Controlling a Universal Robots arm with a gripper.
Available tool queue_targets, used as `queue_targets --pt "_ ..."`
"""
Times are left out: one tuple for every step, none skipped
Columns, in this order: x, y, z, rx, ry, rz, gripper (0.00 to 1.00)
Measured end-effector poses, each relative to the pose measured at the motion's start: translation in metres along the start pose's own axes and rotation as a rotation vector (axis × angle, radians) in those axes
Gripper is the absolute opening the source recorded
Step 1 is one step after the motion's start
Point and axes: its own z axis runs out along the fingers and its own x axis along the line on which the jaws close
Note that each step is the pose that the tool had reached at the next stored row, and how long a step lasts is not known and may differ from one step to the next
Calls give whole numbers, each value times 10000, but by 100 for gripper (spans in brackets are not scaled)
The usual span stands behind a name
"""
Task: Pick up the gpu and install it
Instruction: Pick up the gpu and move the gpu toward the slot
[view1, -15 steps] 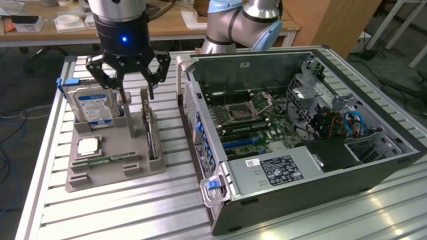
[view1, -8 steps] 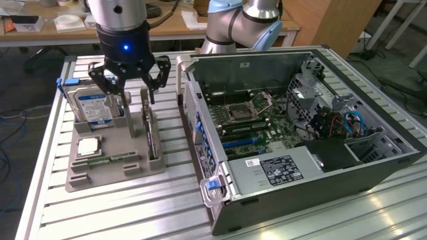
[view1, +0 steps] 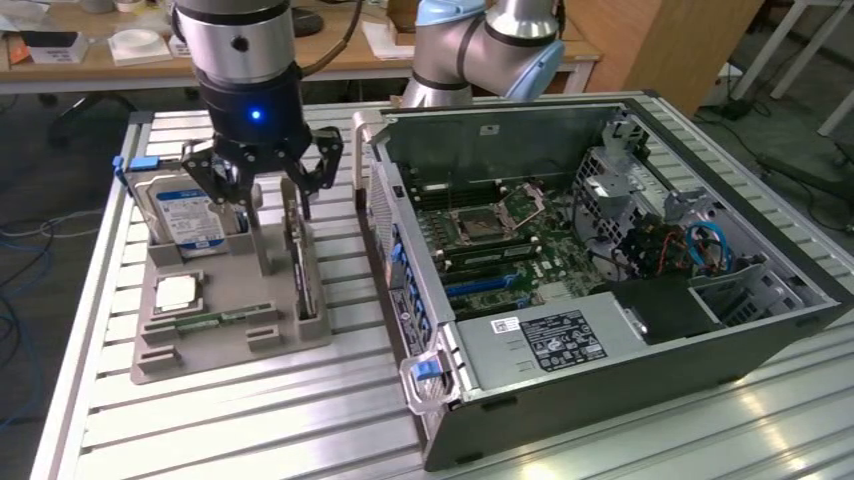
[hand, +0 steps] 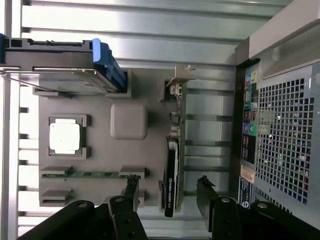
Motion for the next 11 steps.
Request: queue_targets --pt "-9 -8 17 0 1 0 59" --pt "-19 -15 35 1 2 1 59" --pt "-32 -20 54 0 -1 1 59" --pt "-44 -24 72 0 -1 5 59" --pt "-46 -26 90 0 -3 46 59" --pt "-46 -27 109 2 -8 147 59" --pt "-46 -28 126 6 -12 270 59" --pt "-46 -28 142 10 -18 439 59" --pt "-46 -29 160 13 -24 585 59" --pt "-47 -30 178 15 -27 663 59" --pt "-50 -30 196 16 -30 715 59"
